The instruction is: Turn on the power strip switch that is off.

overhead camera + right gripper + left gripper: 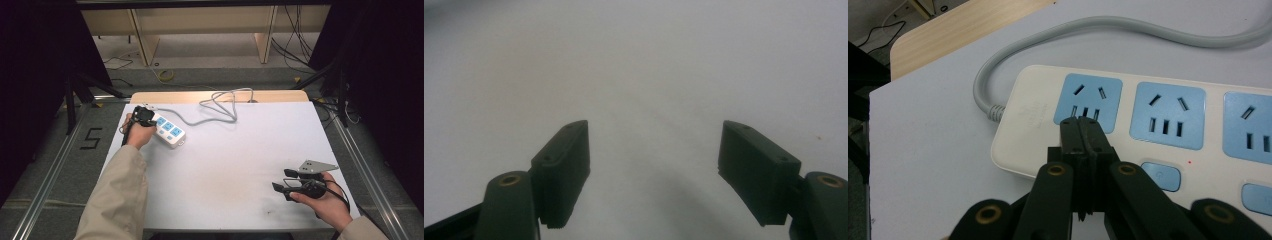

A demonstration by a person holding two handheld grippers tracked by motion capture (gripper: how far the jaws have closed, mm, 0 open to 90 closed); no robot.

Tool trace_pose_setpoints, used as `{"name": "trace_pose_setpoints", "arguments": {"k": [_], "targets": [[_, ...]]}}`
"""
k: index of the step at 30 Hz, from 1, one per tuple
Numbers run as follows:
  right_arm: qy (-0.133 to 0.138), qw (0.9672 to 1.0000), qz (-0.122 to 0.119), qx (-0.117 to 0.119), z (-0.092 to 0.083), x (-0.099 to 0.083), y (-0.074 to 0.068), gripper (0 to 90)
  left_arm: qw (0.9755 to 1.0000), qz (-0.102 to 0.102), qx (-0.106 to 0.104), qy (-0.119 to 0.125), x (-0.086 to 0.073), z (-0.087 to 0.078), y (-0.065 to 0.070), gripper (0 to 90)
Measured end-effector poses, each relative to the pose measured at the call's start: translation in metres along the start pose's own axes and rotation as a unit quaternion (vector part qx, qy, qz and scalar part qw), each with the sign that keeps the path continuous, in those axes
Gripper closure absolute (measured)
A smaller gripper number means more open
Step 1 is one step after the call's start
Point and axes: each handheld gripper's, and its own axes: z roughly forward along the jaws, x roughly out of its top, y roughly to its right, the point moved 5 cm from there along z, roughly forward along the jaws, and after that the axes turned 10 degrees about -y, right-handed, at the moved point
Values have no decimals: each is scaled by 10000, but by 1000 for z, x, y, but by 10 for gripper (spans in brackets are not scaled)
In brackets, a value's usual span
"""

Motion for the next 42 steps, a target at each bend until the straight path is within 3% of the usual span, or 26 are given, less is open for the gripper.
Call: {"name": "trace_pose_setpoints", "arguments": {"k": [20,29,34,36,37,39,42], "targets": [[-8,10000,-6,4,-1,0,0,293,9997,-110,-32,-206,3,1,0,900],[0,10000,-12,1,-1,0,0,293,9992,-250,-121,-283,4,2,-2,900],[4,10000,-4,-7,-1,0,0,293,9992,-210,-117,-320,5,2,-1,900],[3,10000,-4,-7,-1,0,0,293,9990,-231,-238,-312,5,2,1,900],[4,10000,-8,-6,-1,0,0,293,9991,-224,-209,-305,5,2,2,900],[7,10000,-13,-4,-1,0,0,293,9995,-8,-14,-311,7,3,5,900],[9,10000,-25,-5,-1,0,-1,293,9995,-61,24,-307,8,3,6,900]]}}
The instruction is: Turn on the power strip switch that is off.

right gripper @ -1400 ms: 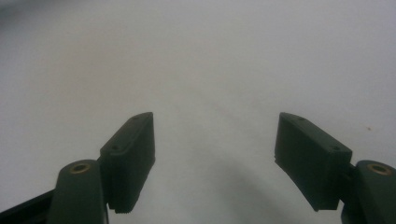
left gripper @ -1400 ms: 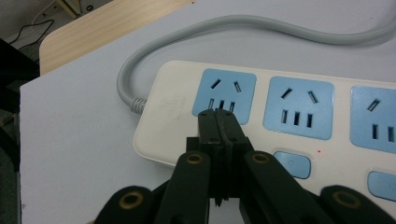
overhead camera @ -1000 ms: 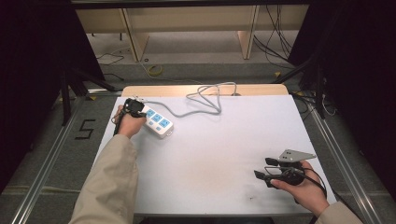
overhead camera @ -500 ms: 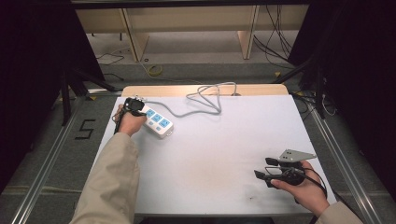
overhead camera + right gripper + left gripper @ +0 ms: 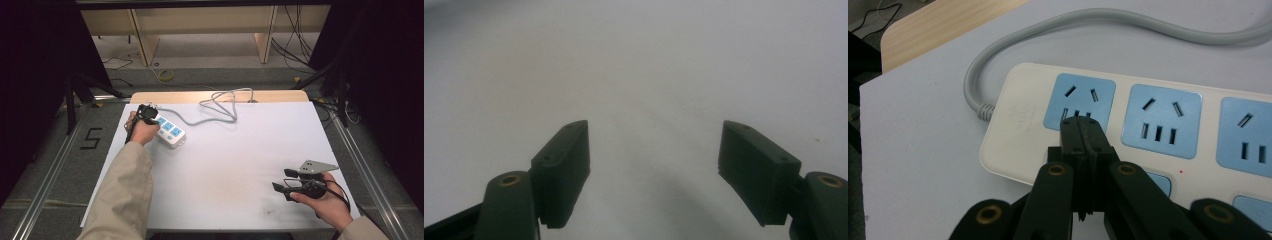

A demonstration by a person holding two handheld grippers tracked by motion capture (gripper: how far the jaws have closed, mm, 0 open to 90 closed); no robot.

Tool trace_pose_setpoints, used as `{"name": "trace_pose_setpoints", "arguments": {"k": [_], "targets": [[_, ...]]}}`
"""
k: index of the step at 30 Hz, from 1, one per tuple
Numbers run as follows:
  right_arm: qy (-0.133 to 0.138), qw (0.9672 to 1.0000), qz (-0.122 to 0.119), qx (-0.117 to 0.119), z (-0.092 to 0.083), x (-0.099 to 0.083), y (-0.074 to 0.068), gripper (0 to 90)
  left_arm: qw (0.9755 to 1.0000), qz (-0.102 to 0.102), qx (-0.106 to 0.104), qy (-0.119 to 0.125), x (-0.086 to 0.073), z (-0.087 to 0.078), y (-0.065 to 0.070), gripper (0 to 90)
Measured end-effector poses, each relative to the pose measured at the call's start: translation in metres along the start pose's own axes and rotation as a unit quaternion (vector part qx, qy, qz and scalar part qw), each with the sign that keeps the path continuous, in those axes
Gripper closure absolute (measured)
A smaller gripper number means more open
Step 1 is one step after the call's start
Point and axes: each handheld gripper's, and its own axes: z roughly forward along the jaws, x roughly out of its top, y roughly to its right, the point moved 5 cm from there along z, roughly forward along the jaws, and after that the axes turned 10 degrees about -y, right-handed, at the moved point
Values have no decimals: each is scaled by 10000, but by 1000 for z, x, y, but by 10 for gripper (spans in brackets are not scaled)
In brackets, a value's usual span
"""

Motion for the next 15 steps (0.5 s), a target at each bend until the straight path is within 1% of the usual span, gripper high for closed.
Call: {"name": "trace_pose_setpoints", "arguments": {"k": [3,5,8,13,15], "targets": [[25,10000,4,-16,-1,0,0,293,10000,-11,-29,-27,-1,-2,-1,900],[16,10000,23,-16,-1,-1,1,293,9999,-118,-55,12,-1,-1,-2,900],[9,10000,4,-25,-2,-1,0,293,9999,-100,43,75,0,-1,-5,900],[-1,10000,7,-22,-1,-1,1,293,9999,-135,12,82,-1,-1,-7,900],[3,10000,11,-15,0,-1,0,293,9999,-118,114,42,-3,0,-11,900]]}}
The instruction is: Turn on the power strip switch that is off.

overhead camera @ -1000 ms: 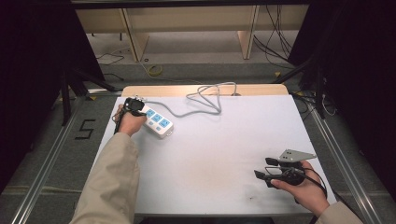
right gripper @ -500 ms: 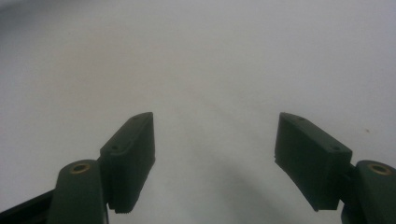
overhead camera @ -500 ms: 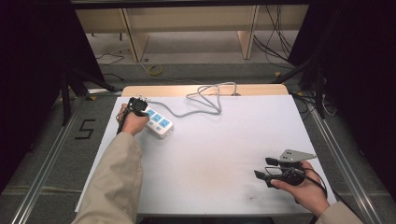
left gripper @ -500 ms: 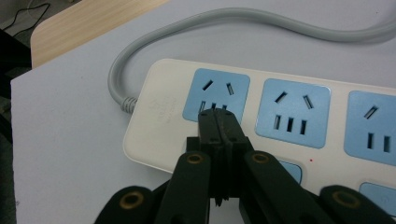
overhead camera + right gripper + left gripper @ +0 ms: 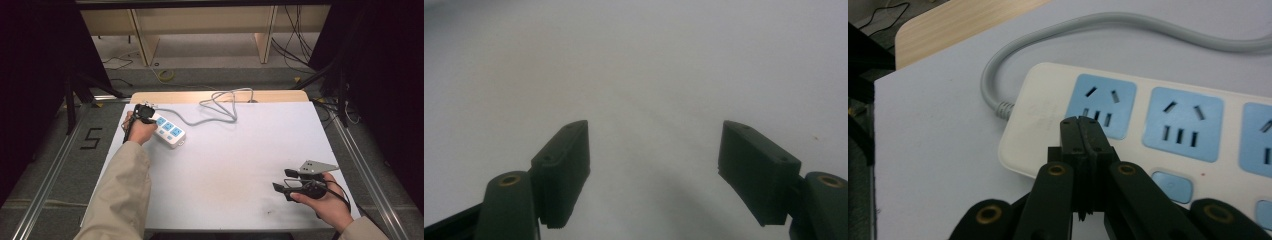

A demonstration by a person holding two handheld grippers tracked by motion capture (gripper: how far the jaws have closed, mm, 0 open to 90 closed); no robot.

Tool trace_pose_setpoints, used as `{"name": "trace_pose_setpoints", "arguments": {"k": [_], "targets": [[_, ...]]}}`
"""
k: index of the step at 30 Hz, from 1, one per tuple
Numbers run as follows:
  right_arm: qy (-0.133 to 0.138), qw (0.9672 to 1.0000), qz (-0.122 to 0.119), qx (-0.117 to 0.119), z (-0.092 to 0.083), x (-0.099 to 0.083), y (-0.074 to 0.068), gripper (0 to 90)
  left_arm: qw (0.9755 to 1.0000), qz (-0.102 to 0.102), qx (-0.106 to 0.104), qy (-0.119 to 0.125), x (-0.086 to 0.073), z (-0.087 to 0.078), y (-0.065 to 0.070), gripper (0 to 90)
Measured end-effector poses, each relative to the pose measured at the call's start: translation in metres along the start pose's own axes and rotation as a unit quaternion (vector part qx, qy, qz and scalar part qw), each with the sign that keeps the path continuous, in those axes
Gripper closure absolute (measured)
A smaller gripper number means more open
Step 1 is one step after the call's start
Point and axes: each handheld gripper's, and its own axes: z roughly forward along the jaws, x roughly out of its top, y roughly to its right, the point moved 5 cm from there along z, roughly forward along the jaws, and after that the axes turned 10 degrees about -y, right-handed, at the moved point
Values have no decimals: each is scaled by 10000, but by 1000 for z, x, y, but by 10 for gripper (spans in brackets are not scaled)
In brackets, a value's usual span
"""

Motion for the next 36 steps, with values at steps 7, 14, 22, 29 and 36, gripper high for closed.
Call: {"name": "trace_pose_setpoints", "arguments": {"k": [7,14,22,29,36], "targets": [[-31,10000,-13,5,1,0,1,293,9999,141,25,-84,-4,-1,-1,900],[-30,10000,-49,13,2,1,-1,294,9999,73,-107,-25,-6,-3,-3,900],[-39,10000,-46,13,2,1,-1,295,9998,51,-198,76,-1,-3,-1,900],[-44,10000,-38,10,2,1,0,295,9997,-11,-244,82,-1,-2,0,900],[-34,10000,-39,3,1,1,0,295,9996,-56,-274,62,-2,-1,0,900]]}}
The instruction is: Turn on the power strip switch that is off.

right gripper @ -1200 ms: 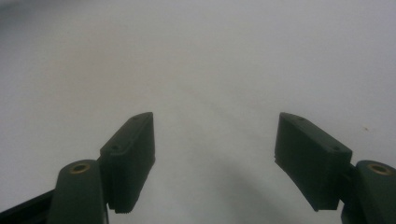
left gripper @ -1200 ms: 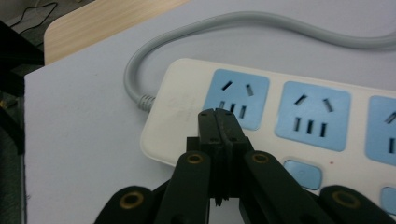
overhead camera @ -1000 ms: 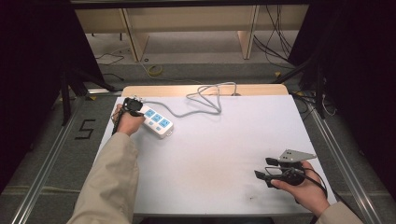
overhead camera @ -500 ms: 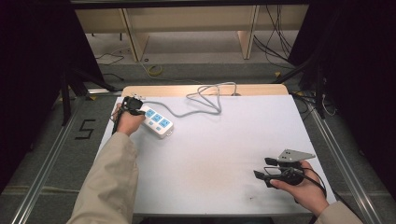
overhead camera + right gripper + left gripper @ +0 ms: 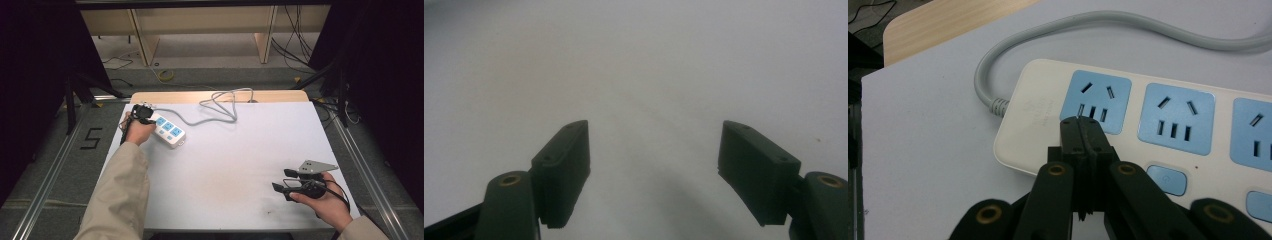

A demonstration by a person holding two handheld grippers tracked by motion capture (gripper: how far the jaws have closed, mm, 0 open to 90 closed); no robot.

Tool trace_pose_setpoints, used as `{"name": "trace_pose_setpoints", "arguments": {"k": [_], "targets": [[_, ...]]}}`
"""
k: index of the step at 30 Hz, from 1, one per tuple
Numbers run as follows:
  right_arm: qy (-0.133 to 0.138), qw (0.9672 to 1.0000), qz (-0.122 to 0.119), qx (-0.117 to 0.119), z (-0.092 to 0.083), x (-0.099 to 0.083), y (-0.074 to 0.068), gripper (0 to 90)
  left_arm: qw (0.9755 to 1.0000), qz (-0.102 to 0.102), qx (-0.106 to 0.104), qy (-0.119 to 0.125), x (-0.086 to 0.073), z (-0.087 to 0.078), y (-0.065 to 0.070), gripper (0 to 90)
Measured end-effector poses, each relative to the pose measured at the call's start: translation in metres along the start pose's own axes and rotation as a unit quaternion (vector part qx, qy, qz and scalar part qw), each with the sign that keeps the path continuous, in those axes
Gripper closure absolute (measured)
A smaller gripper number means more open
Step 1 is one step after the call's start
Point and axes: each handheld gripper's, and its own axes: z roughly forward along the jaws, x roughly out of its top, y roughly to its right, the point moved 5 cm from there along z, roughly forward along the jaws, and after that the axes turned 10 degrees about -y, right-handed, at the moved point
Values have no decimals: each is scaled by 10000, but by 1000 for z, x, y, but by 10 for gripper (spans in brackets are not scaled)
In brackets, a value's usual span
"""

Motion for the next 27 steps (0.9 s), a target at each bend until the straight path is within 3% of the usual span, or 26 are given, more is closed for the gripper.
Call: {"name": "trace_pose_setpoints", "arguments": {"k": [16,27], "targets": [[15,10000,22,1,0,0,0,294,10000,2,83,-56,-1,2,1,900],[3,10000,-18,-11,0,1,0,294,9997,-225,-22,106,-2,2,0,900]]}}
